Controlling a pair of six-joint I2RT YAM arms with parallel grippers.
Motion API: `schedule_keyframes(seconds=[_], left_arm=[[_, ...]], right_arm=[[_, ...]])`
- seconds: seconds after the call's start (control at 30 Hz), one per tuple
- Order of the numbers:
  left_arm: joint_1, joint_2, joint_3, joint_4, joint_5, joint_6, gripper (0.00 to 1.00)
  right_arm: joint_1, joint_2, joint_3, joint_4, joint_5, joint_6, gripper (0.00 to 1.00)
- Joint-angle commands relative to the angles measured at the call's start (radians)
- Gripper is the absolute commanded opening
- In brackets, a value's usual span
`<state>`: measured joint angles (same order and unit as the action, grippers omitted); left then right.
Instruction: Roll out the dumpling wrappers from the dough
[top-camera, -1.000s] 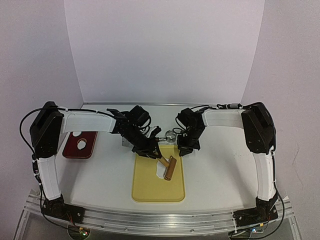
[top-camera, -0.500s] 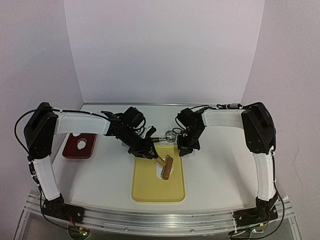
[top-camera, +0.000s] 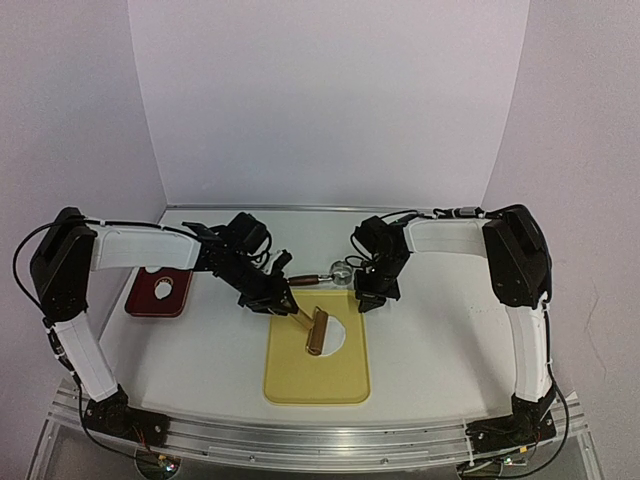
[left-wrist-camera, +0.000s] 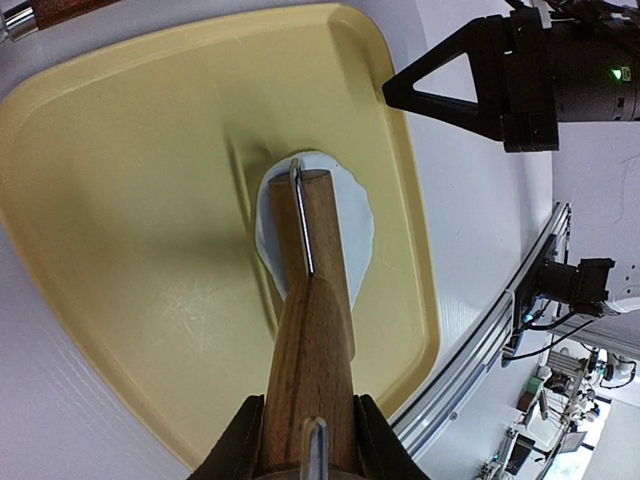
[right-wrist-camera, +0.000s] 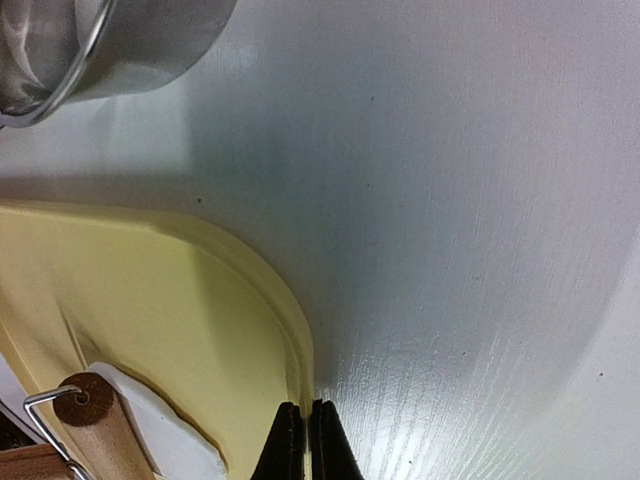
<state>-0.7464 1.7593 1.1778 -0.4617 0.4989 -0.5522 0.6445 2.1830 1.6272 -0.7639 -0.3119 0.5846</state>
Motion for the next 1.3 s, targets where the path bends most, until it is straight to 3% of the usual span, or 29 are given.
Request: schedule_keyframes(seconds=[0.0, 0.2, 0.77, 1.1, 1.27], left_arm=[[-0.019, 0.135, 0.026, -0.145, -0.205, -0.006, 0.0], [-0.069, 0.233, 0.114, -0.152, -0.212, -0.005, 0.0], [0.024, 0.073, -0.097, -0.155, -0.252, -0.015, 0.0], [-0.056, 0.228, 0.085, -0.142, -0.207, -0.023, 0.0], [-0.041, 0.19, 0.053, -0.157, -0.242, -0.036, 0.0]], right_arm=[[0.001, -0.012, 0.005, -0.009, 0.006, 0.006, 0.0], [0.001, -0.02, -0.001, -0.009, 0.009, 0.014, 0.0], [0.001, -0.027, -0.013, -0.009, 0.016, 0.024, 0.0], [0.001, -0.028, -0.007, -0.009, 0.019, 0.021, 0.0], [0.001, -0.023, -0.003, -0.009, 0.015, 0.022, 0.0]])
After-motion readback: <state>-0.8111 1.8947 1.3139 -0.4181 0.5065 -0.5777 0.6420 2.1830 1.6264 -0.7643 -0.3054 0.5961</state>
